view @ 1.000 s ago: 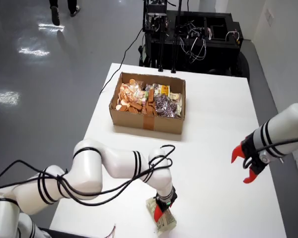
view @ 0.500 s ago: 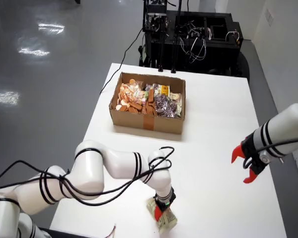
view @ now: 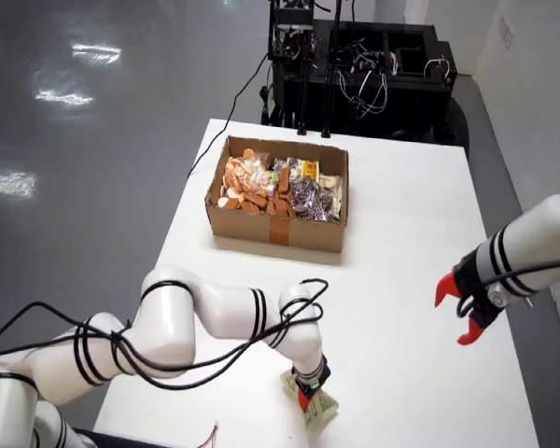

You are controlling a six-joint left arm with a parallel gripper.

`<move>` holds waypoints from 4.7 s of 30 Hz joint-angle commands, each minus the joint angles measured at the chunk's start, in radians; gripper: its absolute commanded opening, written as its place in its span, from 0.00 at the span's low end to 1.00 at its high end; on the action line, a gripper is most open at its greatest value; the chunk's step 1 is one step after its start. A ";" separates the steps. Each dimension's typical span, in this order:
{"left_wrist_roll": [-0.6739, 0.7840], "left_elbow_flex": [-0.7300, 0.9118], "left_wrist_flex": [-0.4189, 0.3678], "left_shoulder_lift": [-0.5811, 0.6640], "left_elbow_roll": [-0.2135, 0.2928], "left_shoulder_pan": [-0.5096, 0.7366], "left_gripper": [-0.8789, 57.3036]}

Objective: Grasp a snack and put it in the bin.

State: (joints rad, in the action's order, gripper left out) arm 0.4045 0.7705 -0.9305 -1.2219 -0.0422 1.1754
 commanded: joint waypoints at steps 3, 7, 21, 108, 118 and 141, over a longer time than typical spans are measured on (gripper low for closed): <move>0.010 -0.011 -0.031 0.008 -0.016 0.007 0.18; 0.020 -0.026 -0.049 0.035 -0.040 0.006 0.13; -0.011 -0.196 -0.143 0.105 -0.152 -0.068 0.09; -0.186 -1.053 -0.229 -0.186 -0.273 -0.474 0.42; -0.242 -1.080 -0.338 -0.189 -0.270 -0.361 0.08; -0.184 -0.577 -0.379 0.149 -0.266 -0.137 0.01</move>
State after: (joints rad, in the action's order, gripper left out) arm 0.2057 0.1339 -1.3141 -1.1072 -0.3097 1.0201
